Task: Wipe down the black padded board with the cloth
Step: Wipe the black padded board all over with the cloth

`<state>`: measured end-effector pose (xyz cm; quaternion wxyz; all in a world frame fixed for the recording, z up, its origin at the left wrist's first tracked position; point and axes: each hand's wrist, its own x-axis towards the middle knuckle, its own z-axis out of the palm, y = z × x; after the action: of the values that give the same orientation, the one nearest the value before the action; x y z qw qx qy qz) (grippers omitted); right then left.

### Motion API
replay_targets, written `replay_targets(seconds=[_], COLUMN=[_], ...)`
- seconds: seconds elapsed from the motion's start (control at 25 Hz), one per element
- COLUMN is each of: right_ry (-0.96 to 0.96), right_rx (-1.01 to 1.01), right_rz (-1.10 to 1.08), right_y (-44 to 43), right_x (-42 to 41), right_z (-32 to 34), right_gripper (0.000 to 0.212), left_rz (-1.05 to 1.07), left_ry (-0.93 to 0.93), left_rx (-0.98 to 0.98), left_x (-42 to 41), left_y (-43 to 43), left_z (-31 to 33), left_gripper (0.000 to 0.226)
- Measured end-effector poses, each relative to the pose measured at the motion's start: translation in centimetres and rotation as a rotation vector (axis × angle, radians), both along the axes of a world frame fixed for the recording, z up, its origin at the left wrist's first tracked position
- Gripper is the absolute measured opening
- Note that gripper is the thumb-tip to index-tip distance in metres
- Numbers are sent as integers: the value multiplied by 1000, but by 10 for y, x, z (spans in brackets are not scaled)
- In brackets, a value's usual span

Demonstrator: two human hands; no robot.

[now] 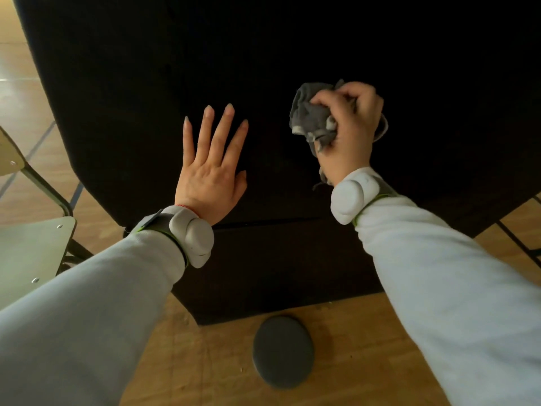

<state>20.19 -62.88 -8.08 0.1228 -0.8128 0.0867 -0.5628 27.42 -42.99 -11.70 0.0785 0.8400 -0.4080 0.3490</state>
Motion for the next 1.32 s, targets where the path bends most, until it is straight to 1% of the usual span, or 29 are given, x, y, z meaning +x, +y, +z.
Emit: replay_targets(seconds=[0.12, 0.28, 0.32, 0.36, 0.44, 0.56, 0.6, 0.64, 0.72, 0.88, 1.0, 1.08, 1.12, 1.16, 1.28, 1.32], right_ry=[134, 420, 458, 448, 320, 36, -12, -18, 60, 312, 483, 518, 480, 397, 51, -7], right_rx=[-63, -80, -90, -97, -78, -28, -11, -5, -29, -109, -139, -168, -160, -132, -23, -7], right_rz=[78, 118, 141, 172, 195, 61, 29, 6, 21, 133, 141, 187, 209, 209, 60, 25], right_y=[-2, 1, 2, 0, 0, -5, -4, -3, -1, 1, 1, 0, 0, 0, -4, -4], right_x=[-9, -24, -28, -32, -35, -20, -14, -8, -1, -17, -25, -33, -36, -37, -26, -19], right_z=[-37, -82, -87, -83, -60, -12, -4, -5, -27, -79, -94, -92, -84, -71, -23, -13], right_gripper=[29, 41, 40, 35, 31, 30, 29, 28, 29, 35, 43, 41, 39, 36, 30, 28], left_rz=[-2, -6, -8, -8, -2, 7, 7, 4, 8, 2, 5, 2, 3, 3, 7, 9], left_ry=[-2, 6, 7, 1, -22, -52, -56, -55, -56, -72, -63, -60, -62, -69, -86, -88], left_rx=[-13, -21, -11, -3, 10, -4, -8, -10, -19, -25, -26, -29, -26, -23, -17, -16], left_x=[0, -3, -3, -2, 1, 4, 4, 5, 7, 9, 7, 5, 5, 6, 7, 8], left_y=[-3, -4, -4, -3, -1, -2, -3, -4, -4, -6, -6, -5, -3, -2, -2, -3], left_z=[-6, -18, -21, -23, -26, -28, -28, -29, -30, -32, -31, -30, -30, -30, -33, -33], left_gripper=[71, 70, 71, 72, 73, 66, 65, 65, 65, 66, 67, 67, 67, 66, 66, 66])
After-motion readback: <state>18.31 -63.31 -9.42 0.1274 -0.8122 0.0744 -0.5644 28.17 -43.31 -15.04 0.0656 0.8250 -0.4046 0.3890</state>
